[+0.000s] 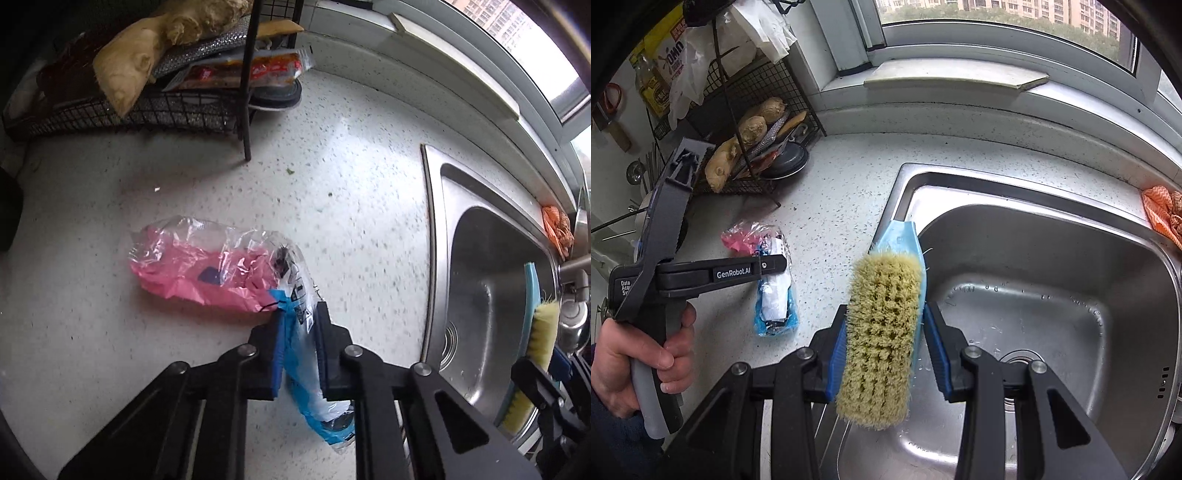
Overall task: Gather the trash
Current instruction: 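Carry the bag and brush down over the red bin with both grippers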
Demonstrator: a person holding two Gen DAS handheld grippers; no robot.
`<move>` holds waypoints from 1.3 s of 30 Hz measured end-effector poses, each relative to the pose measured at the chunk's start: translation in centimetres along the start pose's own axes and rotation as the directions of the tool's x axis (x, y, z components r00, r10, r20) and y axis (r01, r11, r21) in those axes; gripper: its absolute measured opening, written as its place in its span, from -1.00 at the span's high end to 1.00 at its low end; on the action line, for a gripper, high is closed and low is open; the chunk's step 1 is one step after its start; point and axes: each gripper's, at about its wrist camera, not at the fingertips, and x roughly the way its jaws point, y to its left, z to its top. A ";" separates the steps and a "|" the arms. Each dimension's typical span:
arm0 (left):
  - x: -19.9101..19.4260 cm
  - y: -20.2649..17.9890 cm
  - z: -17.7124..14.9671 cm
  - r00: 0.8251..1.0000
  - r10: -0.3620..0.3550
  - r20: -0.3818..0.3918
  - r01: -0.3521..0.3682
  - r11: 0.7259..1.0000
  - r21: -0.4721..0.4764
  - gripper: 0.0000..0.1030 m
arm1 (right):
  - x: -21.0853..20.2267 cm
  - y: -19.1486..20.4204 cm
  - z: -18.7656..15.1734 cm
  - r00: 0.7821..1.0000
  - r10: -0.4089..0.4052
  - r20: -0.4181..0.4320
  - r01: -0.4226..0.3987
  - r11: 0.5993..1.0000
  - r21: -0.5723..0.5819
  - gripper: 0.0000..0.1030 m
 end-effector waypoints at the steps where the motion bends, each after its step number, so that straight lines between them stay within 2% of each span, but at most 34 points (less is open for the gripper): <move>1: -0.3 0.0 -1.0 1.000 -0.006 -0.002 0.006 1.000 0.014 0.77 | -0.3 0.2 -0.3 1.000 -0.003 0.005 0.003 1.000 -0.002 0.28; 5: -1.7 0.0 -4.2 0.999 -0.045 -0.028 0.046 0.998 0.047 0.80 | -1.9 1.0 -1.9 1.000 -0.004 0.020 0.004 1.000 0.001 0.28; 11: -7.3 -2.8 -8.1 0.996 -0.073 0.049 0.063 0.984 0.168 0.80 | -4.6 1.9 -4.0 0.999 -0.019 0.043 0.019 1.000 -0.003 0.28; 14: -10.2 -4.3 -9.6 0.991 -0.097 0.088 0.076 0.972 0.220 0.80 | -6.5 2.1 -5.2 0.997 -0.029 0.066 0.029 1.000 -0.007 0.28; 17: -12.8 -5.1 -11.5 0.987 -0.094 0.133 0.054 0.959 0.278 0.80 | -8.6 2.2 -6.5 0.995 -0.036 0.095 0.037 0.999 -0.010 0.28; 19: -13.9 -6.3 -13.0 0.981 -0.120 0.150 0.069 0.949 0.309 0.80 | -10.0 2.1 -7.7 0.993 -0.045 0.112 0.046 0.999 -0.011 0.28; 23: -15.7 -8.6 -15.3 0.974 -0.151 0.169 0.083 0.931 0.357 0.80 | -13.0 1.5 -10.4 0.990 -0.041 0.134 0.040 0.999 0.015 0.28; 31: -18.4 -12.5 -22.4 0.964 -0.193 0.181 0.093 0.886 0.454 0.80 | -18.0 1.1 -16.3 0.981 -0.079 0.176 0.073 0.996 0.043 0.28; 39: -20.0 -14.3 -29.5 0.966 -0.196 0.166 0.091 0.867 0.491 0.80 | -21.6 0.8 -22.8 0.979 -0.079 0.191 0.068 0.996 0.063 0.29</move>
